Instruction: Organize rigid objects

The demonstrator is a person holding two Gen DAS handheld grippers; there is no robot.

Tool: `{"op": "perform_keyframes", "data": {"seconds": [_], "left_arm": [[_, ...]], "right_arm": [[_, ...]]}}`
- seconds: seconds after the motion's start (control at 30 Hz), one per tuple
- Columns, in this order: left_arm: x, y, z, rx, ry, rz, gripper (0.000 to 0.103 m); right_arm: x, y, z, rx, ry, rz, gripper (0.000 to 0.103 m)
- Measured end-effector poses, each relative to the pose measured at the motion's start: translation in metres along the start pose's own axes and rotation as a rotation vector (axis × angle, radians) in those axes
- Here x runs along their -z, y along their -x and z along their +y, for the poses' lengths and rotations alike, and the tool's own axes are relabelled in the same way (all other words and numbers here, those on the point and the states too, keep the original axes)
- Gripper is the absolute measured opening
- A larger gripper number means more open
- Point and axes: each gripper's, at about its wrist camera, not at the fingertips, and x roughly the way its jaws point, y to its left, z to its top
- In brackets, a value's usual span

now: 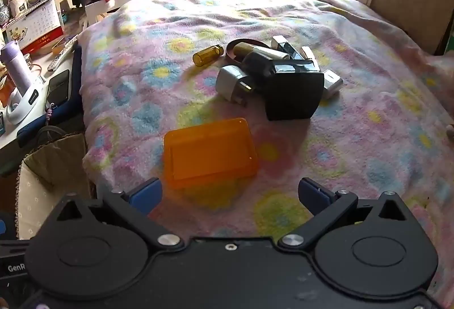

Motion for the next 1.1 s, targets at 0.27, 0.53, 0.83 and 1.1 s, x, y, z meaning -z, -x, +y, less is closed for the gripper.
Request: {"op": "perform_keyframes", "data": {"seconds": [0.27, 0.53, 0.83, 1.1], "left_arm": [[0.001, 0.002, 0.004, 0.003, -0.009, 0.006, 0.099], [0.0, 0.001, 0.0, -0.006, -0.016, 0.005, 0.099], [0.0, 0.0, -0.001, -0.009, -0.015, 0.008, 0.099], [0.0, -0.003, 0.003, -0.014, 0.01, 0.017, 0.099]], "right_arm": [[0.001, -0.002, -0.002, -0.026, -0.028, 0.015, 0.102], [0.001, -0.005, -0.001, -0.035, -0.034, 0.026, 0.102], [0.002, -0.007, 0.002, -0.029, -0.012, 0.047, 0.102], [0.005, -0.007, 0.011, -0.049, 0.035, 0.061, 0.102]]}}
